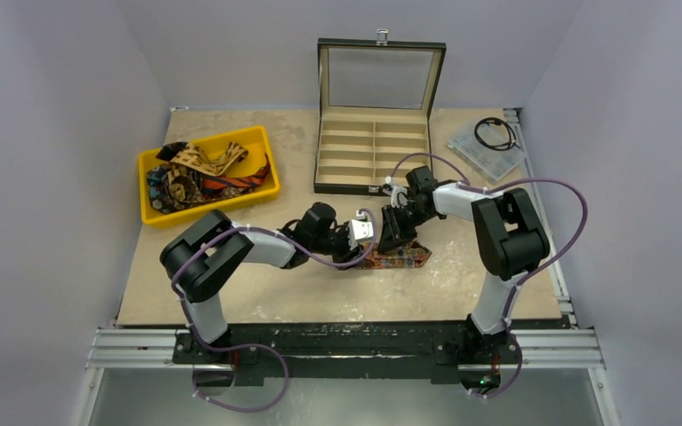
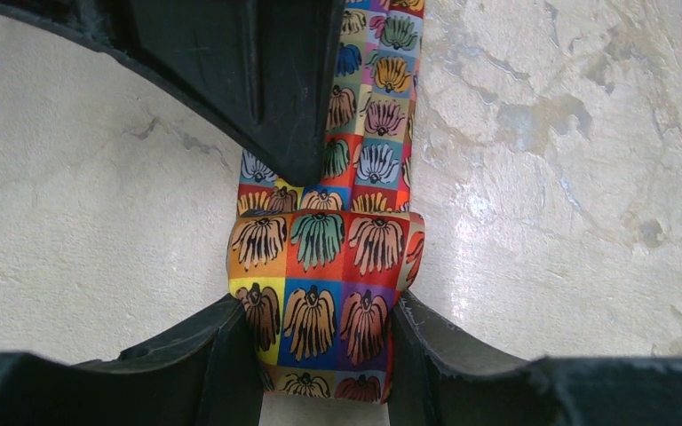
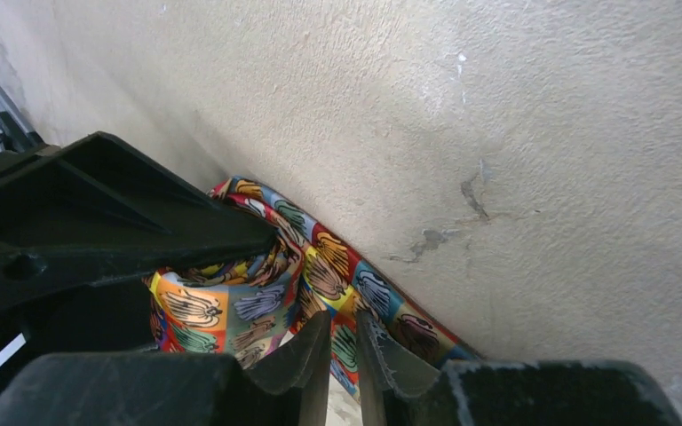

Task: Roll the ties
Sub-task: Roll the tie at the center of the board.

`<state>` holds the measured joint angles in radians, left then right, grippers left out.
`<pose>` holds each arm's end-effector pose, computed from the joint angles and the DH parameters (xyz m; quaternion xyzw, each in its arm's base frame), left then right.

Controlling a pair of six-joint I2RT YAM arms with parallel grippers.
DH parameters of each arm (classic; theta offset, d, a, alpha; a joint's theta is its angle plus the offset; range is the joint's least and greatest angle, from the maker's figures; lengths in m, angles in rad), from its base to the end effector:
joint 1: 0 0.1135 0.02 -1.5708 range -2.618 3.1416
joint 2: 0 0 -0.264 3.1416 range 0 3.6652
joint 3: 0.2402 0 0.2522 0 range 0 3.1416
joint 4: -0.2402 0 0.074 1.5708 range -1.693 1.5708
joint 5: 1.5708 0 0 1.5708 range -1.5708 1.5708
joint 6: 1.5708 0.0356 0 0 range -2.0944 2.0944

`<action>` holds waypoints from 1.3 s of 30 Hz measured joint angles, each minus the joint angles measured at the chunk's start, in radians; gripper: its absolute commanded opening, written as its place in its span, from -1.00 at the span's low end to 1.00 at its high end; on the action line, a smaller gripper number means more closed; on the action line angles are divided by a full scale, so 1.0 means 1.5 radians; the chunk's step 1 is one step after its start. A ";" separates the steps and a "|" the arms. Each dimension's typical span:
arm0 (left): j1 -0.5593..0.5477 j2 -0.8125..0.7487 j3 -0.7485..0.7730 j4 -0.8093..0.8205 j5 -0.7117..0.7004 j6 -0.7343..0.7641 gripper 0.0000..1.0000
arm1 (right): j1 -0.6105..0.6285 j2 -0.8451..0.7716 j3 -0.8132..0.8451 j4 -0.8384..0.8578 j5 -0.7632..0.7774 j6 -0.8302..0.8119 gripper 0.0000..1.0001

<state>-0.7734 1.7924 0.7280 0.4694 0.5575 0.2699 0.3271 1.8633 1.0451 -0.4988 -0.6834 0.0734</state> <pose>0.2270 -0.2479 0.1275 0.5350 0.6720 -0.3477 0.3759 0.3080 0.1282 0.1301 -0.1603 0.9217 0.3495 0.0507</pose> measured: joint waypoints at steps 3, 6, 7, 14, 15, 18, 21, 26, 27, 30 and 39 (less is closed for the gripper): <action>0.000 -0.003 0.008 -0.019 -0.013 -0.017 -1.00 | 0.000 -0.003 -0.002 -0.002 0.007 -0.001 -0.67; -0.001 -0.012 0.011 -0.038 -0.034 -0.023 -1.00 | 0.000 0.000 0.000 -0.001 0.012 -0.002 -0.69; -0.001 -0.018 0.011 -0.046 -0.043 -0.023 -1.00 | 0.000 0.003 0.002 -0.001 0.013 -0.002 -0.69; -0.002 -0.058 0.012 -0.109 -0.091 0.013 -0.98 | 0.008 0.045 0.054 -0.008 0.006 -0.008 -0.67; -0.003 -0.058 0.014 -0.115 -0.098 0.021 -0.98 | 0.010 0.051 0.065 -0.009 0.006 -0.008 -0.66; -0.009 -0.056 0.018 -0.135 -0.118 0.036 -0.95 | 0.012 0.066 0.089 -0.014 0.005 -0.010 -0.58; -0.017 -0.036 0.046 -0.157 -0.142 0.041 -0.93 | 0.012 0.071 0.105 -0.018 0.003 -0.020 -0.31; -0.022 -0.015 0.073 -0.168 -0.164 0.041 -0.92 | 0.009 0.020 0.075 -0.006 0.001 -0.037 0.07; -0.022 -0.015 0.073 -0.168 -0.165 0.041 -0.91 | 0.008 0.002 0.063 -0.007 0.004 -0.039 0.08; -0.023 -0.015 0.073 -0.169 -0.166 0.041 -0.90 | 0.004 -0.045 0.034 -0.007 -0.001 -0.027 0.05; -0.023 -0.014 0.079 -0.179 -0.167 0.042 -0.87 | 0.005 -0.058 0.006 0.027 -0.067 0.047 0.02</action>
<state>-0.8085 1.7714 0.8463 0.2008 0.3069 0.3325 0.3351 1.7767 1.0542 -0.4583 -0.7845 0.1444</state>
